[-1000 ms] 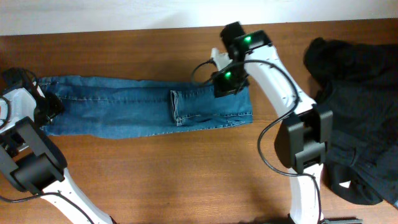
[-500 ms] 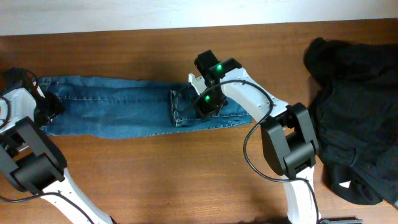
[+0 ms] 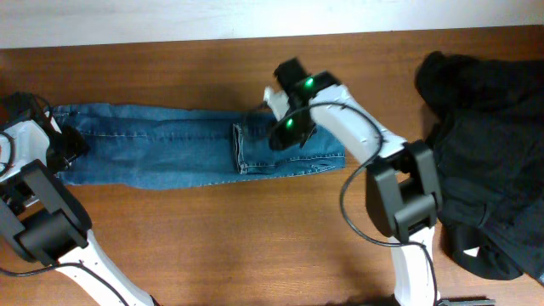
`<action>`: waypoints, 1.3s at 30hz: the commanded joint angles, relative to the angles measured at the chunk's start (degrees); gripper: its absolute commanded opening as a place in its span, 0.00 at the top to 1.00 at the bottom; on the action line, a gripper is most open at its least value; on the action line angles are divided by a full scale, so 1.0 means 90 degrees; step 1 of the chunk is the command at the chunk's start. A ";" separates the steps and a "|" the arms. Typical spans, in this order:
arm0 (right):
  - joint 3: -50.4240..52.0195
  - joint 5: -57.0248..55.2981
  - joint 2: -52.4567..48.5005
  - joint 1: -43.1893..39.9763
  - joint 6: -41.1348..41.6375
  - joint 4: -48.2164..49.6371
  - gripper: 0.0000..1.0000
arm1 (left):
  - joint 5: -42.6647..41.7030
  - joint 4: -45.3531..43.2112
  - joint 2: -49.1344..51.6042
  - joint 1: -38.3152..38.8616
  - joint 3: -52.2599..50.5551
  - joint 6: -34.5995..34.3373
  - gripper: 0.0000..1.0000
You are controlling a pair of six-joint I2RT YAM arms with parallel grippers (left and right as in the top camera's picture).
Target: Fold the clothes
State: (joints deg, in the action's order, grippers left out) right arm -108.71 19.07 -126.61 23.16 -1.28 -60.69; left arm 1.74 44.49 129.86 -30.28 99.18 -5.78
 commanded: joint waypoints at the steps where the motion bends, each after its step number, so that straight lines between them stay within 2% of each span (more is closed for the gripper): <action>1: -0.0510 -0.0070 0.0554 -0.0629 0.0109 -0.0248 0.57 | -0.0391 0.0044 0.0381 0.0158 -0.0211 -0.0017 0.33; 4: -0.0486 -0.0066 0.0544 -0.1129 0.0202 -0.0661 0.55 | -0.0391 0.0044 0.0381 0.0158 -0.0211 -0.0019 0.32; 8: 0.0066 -0.0010 0.0488 -0.1727 0.0194 -0.1071 0.44 | -0.0393 0.0049 0.0381 0.0158 -0.0211 -0.0019 0.32; 14: 0.1059 0.0381 0.0488 -0.2025 -0.0044 -0.0680 0.38 | -0.0391 0.0068 0.0381 0.0158 -0.0211 -0.0019 0.31; 16: 0.1328 0.0381 0.0488 -0.2091 -0.0046 -0.0481 0.27 | -0.0391 0.0068 0.0381 0.0158 -0.0211 -0.0019 0.32; 18: 0.1564 0.0381 0.0486 -0.2130 -0.0044 -0.0238 0.23 | -0.0393 0.0068 0.0381 0.0158 -0.0211 -0.0019 0.31; 31: 0.2739 0.0775 0.0483 -0.2118 0.0034 0.1280 0.18 | -0.0393 0.0073 0.0381 0.0158 -0.0211 -0.0019 0.32; 32: 0.2764 0.0823 0.0481 -0.2115 0.0034 0.1326 0.20 | -0.0393 0.0075 0.0381 0.0158 -0.0211 -0.0019 0.32; 35: 0.2788 0.0884 0.0478 -0.2106 0.0034 0.1411 0.32 | -0.0393 0.0075 0.0381 0.0158 -0.0211 -0.0019 0.32; 37: 0.2788 0.0884 0.0478 -0.2106 0.0034 0.1411 0.50 | -0.0393 0.0085 0.0381 0.0158 -0.0211 -0.0019 0.32; 38: 0.2788 0.0884 0.0478 -0.2106 0.0034 0.1411 0.64 | -0.0391 0.0090 0.0381 0.0158 -0.0211 -0.0019 0.32; 39: 0.2788 0.0884 0.0478 -0.2106 0.0034 0.1413 0.74 | -0.0393 0.0090 0.0381 0.0158 -0.0211 -0.0019 0.32</action>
State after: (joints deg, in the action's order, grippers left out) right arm -84.44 26.48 -121.78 4.36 -0.86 -47.88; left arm 1.34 44.58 129.86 -30.11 99.18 -5.80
